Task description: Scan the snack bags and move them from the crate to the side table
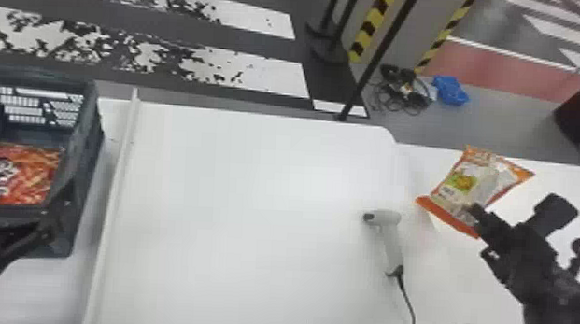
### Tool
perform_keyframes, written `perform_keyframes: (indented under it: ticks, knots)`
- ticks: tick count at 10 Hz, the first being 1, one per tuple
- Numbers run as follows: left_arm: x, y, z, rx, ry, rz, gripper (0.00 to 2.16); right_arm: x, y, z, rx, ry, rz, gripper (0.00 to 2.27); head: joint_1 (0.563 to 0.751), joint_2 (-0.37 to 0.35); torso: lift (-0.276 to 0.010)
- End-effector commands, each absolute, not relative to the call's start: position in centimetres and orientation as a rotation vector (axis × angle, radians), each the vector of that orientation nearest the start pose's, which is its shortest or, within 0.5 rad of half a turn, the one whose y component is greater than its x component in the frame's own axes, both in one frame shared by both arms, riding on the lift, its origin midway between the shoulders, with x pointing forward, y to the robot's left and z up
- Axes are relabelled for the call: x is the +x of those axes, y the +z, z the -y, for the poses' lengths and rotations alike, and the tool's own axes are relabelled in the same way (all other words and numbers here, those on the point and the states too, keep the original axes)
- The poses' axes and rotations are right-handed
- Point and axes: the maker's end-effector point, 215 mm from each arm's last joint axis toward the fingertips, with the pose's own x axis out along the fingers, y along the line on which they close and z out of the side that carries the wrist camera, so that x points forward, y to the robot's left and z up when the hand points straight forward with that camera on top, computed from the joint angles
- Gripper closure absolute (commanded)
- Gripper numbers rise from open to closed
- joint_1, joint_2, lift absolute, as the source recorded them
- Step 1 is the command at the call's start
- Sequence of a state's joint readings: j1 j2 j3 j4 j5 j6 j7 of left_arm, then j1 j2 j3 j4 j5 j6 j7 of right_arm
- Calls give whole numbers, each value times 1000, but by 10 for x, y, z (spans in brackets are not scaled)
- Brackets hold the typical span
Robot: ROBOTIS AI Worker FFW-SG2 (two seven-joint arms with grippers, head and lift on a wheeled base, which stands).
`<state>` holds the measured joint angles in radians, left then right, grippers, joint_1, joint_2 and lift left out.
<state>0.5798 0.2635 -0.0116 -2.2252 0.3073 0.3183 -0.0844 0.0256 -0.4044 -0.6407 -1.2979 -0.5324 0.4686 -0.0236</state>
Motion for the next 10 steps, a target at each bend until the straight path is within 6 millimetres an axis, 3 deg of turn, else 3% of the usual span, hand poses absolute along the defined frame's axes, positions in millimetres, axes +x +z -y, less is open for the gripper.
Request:
perform_keyframes:
  ticks: [1, 2, 3, 4, 5, 8, 9, 10]
  knots:
    - [412, -365, -197, -81, -269, -264, 80, 423, -475, 708, 282, -753, -438, 2240, 695, -350, -87]
    - [412, -365, -197, -80, -271, -265, 80, 413, -491, 722, 282, -789, -483, 2240, 695, -350, -87]
    - [412, -365, -196, -80, -273, -263, 76, 405, -498, 730, 290, -824, -508, 2081, 695, -350, -87]
    - [414, -361, -195, -83, -274, -256, 76, 402, -499, 731, 283, -846, -512, 903, 695, -350, -87]
    - [415, -356, -194, -85, -273, -247, 76, 404, -493, 724, 262, -818, -513, -2, 695, -350, -87]
    - [414, -347, -186, -92, -282, -231, 76, 410, -456, 684, 227, -691, -496, 39, 695, -350, -87]
    - [413, -346, -185, -91, -284, -230, 76, 408, -438, 659, 200, -639, -475, 87, 695, -350, -87]
    - [413, -346, -185, -91, -283, -230, 76, 409, -420, 622, 189, -562, -452, 87, 695, -350, -87]
